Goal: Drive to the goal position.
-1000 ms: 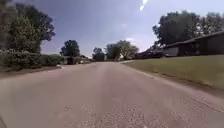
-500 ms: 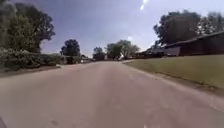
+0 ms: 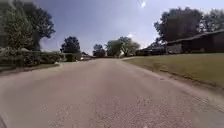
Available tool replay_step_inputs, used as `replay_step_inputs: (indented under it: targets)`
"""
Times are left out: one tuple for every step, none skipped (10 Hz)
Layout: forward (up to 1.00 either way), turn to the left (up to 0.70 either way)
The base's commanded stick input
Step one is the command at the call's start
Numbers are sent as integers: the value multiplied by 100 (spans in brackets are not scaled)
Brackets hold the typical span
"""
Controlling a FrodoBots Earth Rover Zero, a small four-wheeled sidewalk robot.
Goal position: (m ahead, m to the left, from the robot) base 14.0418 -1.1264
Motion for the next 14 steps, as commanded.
replay_step_inputs:
  targets:
    - [70, 0]
    - [70, 0]
    - [70, 0]
    - [70, 0]
    - [70, 0]
    - [70, 0]
    - [70, 0]
    - [70, -18]
    - [70, -31]
    - [70, -35]
    - [70, -35]
    - [70, -31]
    - [70, -9]
    - [70, 0]
